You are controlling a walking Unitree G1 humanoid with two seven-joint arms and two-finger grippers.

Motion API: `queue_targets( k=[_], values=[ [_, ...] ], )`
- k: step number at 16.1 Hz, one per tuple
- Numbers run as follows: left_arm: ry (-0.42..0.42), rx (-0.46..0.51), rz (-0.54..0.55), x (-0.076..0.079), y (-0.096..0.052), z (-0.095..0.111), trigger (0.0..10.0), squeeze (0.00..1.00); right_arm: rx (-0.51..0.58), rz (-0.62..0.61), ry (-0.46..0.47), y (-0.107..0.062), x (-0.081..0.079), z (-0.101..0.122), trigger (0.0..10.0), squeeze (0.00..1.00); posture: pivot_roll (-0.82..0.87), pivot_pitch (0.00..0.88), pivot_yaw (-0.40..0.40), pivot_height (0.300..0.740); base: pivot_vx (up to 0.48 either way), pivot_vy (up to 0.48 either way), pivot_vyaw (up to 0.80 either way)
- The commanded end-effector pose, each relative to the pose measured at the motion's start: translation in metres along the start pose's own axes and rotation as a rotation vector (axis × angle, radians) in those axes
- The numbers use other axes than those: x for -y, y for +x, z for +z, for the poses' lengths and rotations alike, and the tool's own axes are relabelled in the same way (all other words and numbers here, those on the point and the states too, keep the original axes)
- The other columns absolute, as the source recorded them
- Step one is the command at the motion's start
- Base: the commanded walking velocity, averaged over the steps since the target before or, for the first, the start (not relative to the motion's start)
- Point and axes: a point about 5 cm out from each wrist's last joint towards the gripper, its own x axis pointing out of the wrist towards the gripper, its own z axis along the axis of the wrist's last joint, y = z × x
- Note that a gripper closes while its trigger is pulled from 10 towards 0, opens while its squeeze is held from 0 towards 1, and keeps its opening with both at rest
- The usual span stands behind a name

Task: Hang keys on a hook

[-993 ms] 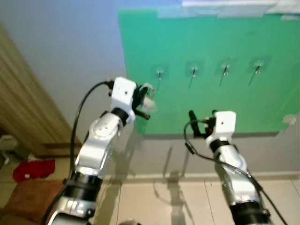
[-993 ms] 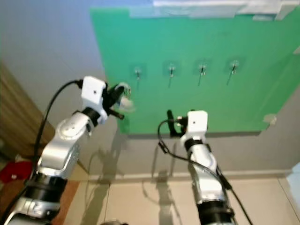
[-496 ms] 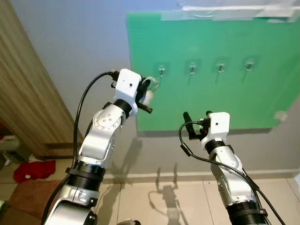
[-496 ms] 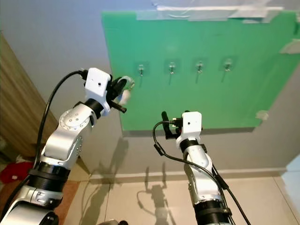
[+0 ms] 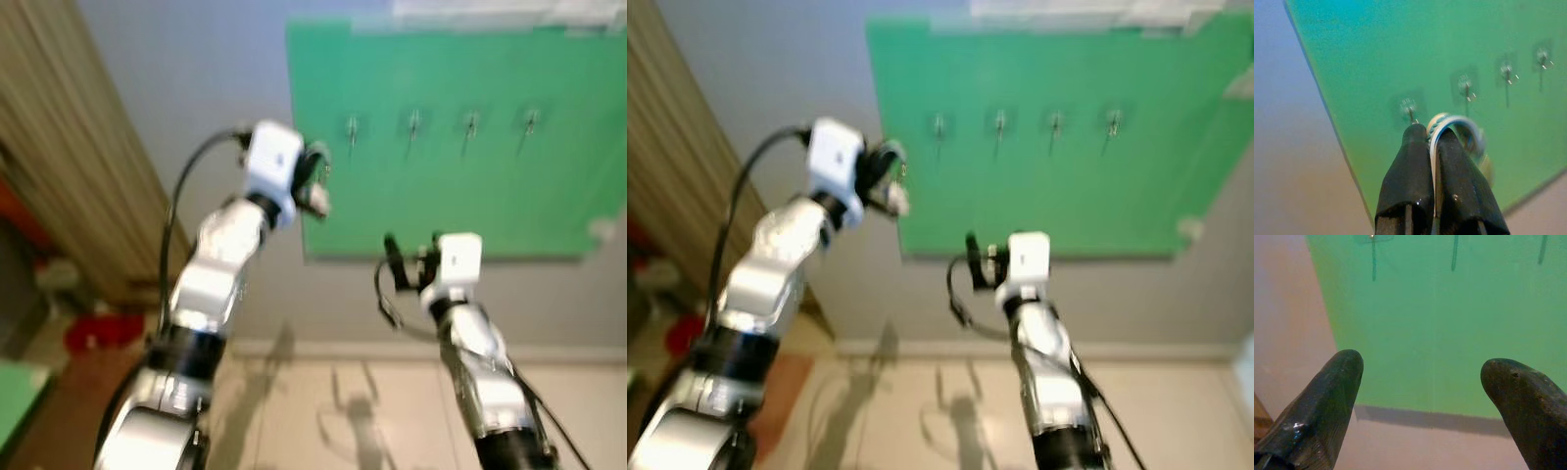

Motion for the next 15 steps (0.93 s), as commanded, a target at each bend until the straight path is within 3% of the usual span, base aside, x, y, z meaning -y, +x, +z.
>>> queue_targets(
  k=[1, 8, 15],
  values=[
    [0.004, 0.001, 0.003, -0.004, -0.001, 0.001, 0.0, 0.0, 0.016, 0.009, -0.008, 0.003, -0.003, 0.005, 10.0, 0.0, -0.08, 0.0, 0.127, 0.74, 0.0, 0.0, 0.0],
    [-0.017, -0.016, 0.004, -0.005, -0.002, -0.007, 0.0, 0.0, 0.007, 0.009, -0.017, 0.001, -0.002, 0.004, 10.0, 0.0, -0.08, 0.0, 0.121, 0.74, 0.296, -0.373, 0.0],
    [-0.016, -0.018, 0.045, -0.012, -0.002, -0.006, 0.0, 0.0, 0.004, 0.018, -0.018, 0.001, -0.002, 0.003, 10.0, 0.0, -0.08, 0.0, 0.115, 0.74, 0.05, 0.0, 0.0]
  ],
)
